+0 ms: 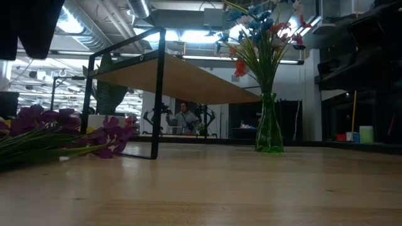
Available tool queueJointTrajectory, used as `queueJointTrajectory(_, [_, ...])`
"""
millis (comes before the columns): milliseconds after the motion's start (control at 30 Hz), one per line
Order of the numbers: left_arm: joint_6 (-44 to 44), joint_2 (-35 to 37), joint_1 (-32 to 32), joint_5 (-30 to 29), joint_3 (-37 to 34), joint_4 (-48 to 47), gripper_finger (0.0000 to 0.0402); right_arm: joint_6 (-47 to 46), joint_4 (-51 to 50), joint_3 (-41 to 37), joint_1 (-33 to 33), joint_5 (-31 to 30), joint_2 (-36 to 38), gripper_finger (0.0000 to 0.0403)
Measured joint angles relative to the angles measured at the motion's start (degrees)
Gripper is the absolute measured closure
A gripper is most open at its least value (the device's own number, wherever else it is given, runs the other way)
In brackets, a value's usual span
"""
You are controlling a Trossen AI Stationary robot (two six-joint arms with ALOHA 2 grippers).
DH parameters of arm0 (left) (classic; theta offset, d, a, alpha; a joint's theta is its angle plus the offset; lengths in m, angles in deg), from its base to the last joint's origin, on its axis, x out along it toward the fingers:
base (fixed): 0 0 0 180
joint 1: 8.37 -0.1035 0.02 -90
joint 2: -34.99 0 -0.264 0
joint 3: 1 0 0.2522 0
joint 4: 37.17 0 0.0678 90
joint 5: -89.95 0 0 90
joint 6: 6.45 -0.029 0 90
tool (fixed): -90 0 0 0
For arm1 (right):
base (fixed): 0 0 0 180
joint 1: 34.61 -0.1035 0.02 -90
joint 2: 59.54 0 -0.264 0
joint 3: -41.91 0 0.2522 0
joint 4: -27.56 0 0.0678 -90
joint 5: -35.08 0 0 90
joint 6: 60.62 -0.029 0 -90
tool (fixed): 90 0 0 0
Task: Pick and place flowers into a vace then onto a shelf
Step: Put the purple flowers into the transparent vase
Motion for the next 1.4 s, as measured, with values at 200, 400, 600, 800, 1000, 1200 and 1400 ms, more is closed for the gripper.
queueJointTrajectory(200, [0.96, -3.50, 0.00, 0.09, 0.00, -0.20, 0.0226, -0.26, 0.00, 0.00, 0.00, 0.00, 0.00, 0.0400])
queueJointTrajectory(400, [2.84, -5.56, 0.21, 1.65, 0.00, -0.21, 0.0227, -0.37, 0.03, 0.00, 0.00, -0.01, 0.00, 0.0400])
queueJointTrajectory(600, [6.34, -5.54, 1.31, 1.64, 0.00, -0.22, 0.0227, -0.42, 0.04, 0.00, 0.00, 0.00, 0.00, 0.0400])
queueJointTrajectory(800, [10.77, -5.54, 2.10, 1.55, 0.00, -0.20, 0.0226, -0.44, 0.04, 0.00, 0.00, 0.00, 0.00, 0.0400])
queueJointTrajectory(1000, [11.61, -6.28, 1.62, 1.56, 0.00, 0.10, 0.0227, -0.44, 0.02, 0.00, 0.00, 0.00, 0.00, 0.0400])
queueJointTrajectory(1200, [12.86, -8.42, 1.46, 2.47, 0.00, 1.10, 0.0227, -0.46, 0.03, 0.00, 0.00, 0.00, 0.00, 0.0400])
queueJointTrajectory(1400, [14.28, -9.01, 1.51, 2.09, -0.02, 2.07, 0.0227, -1.51, 0.04, 0.00, -0.02, -0.01, 0.00, 0.0400])
